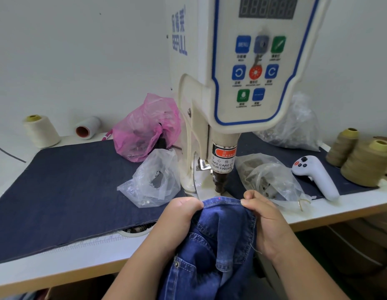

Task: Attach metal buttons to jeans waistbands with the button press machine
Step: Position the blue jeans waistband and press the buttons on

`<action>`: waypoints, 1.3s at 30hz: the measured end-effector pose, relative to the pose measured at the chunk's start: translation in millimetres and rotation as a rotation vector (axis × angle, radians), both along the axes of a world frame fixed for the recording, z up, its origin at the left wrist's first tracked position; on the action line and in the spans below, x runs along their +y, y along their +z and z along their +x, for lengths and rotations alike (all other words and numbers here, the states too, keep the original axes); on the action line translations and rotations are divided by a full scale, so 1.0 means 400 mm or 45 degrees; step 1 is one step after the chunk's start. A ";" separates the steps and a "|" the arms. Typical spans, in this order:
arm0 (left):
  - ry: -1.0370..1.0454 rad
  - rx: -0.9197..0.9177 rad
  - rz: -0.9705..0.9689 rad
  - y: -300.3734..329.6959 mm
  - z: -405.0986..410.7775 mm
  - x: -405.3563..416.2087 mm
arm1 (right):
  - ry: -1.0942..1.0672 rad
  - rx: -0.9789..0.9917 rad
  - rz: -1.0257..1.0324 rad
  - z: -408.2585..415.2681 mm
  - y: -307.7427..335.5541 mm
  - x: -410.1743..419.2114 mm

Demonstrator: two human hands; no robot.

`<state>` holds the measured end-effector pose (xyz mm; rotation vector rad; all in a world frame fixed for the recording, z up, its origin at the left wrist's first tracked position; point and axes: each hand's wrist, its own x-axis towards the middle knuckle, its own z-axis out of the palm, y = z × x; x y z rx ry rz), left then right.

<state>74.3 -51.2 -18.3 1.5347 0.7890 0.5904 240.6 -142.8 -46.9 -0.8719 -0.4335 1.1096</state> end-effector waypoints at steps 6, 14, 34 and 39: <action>-0.010 0.007 -0.021 0.001 0.000 0.002 | -0.012 -0.009 -0.004 -0.005 0.007 0.001; -0.017 0.003 -0.039 -0.001 0.000 0.004 | -0.004 -0.003 -0.011 -0.004 0.005 0.003; -0.017 -0.032 -0.080 -0.003 0.002 0.004 | 0.021 0.030 -0.023 -0.001 0.008 0.007; 0.003 -0.035 -0.129 0.003 0.000 0.002 | 0.033 0.043 -0.015 0.000 0.008 0.006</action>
